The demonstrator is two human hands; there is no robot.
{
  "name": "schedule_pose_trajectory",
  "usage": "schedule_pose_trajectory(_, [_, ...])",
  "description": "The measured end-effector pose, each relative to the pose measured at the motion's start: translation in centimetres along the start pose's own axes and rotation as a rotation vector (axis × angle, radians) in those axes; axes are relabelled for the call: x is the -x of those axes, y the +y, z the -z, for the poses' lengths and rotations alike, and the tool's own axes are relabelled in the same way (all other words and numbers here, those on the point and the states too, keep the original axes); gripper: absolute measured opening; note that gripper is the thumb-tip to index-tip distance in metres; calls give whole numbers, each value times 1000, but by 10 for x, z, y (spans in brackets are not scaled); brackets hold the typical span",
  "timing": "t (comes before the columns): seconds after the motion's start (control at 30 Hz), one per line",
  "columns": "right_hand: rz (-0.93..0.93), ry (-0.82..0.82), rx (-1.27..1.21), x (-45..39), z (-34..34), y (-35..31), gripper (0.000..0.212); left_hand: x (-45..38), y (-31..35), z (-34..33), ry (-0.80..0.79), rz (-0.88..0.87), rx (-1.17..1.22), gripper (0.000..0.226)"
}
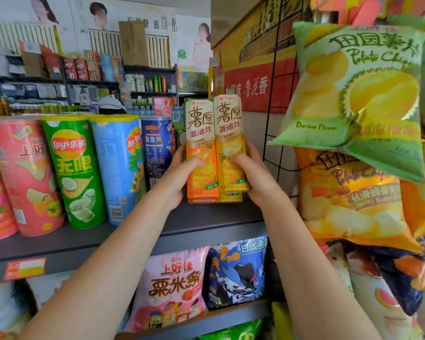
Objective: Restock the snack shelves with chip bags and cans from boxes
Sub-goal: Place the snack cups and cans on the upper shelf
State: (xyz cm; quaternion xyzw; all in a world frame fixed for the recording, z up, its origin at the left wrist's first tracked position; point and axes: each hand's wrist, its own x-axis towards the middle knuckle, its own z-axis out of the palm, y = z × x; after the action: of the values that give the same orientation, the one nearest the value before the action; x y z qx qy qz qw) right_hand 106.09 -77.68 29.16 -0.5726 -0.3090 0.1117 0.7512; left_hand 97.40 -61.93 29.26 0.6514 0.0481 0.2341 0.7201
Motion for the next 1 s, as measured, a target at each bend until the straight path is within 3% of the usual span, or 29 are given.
schedule_pose_trajectory(0.2, [117, 20, 212, 4, -4, 11, 86, -3, -15, 5, -45, -70, -227, 111])
schedule_pose_trajectory(0.37, [151, 86, 221, 2, -11, 15, 80, -10, -16, -5, -19, -78, -138, 92])
schedule_pose_trajectory(0.53, [150, 229, 180, 1, -14, 13, 58, -14, -22, -19, -3, -28, 1, 113])
schedule_pose_trajectory(0.7, [191, 459, 176, -8, -6, 16, 55, -19, -32, -40, -31, -15, 1, 111])
schedule_pose_trajectory(1.0, [268, 503, 386, -3, -1, 41, 41, -25, -47, -52, 66, -75, -39, 114])
